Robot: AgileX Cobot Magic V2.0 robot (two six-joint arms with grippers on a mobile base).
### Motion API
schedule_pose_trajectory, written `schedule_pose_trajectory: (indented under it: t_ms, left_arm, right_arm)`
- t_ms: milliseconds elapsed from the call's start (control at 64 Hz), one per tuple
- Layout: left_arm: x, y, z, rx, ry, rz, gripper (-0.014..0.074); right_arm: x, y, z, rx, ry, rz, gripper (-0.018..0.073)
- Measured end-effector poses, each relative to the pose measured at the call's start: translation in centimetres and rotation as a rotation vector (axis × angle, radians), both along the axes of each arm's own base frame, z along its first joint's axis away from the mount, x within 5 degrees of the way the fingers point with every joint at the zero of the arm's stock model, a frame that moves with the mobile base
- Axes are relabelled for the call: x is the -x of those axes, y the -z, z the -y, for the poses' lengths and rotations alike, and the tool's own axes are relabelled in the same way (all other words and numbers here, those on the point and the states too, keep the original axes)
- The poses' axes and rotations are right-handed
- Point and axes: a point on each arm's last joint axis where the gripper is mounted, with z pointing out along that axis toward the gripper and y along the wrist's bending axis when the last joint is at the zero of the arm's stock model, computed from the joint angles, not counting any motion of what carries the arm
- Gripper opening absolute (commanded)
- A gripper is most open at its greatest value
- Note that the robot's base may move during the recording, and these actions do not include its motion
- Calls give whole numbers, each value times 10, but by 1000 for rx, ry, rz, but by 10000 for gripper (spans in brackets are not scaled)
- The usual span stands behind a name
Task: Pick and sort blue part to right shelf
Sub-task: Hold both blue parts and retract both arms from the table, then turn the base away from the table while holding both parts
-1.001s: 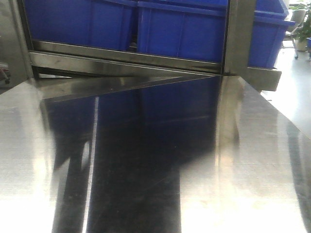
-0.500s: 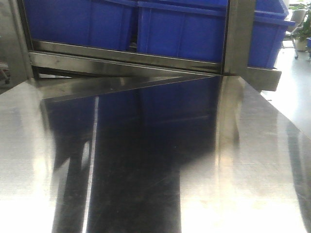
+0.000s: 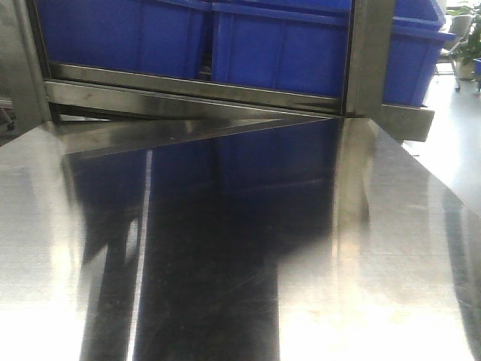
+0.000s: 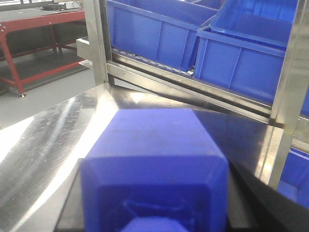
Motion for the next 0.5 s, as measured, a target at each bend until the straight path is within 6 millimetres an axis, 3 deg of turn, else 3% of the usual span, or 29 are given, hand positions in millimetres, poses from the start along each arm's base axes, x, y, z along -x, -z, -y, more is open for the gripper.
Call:
schedule_pose_trajectory:
  t_ms: [500]
  left_arm:
    - [0, 0, 0, -2, -1, 0, 303]
  right_arm:
    - [0, 0, 0, 2, 1, 0, 302]
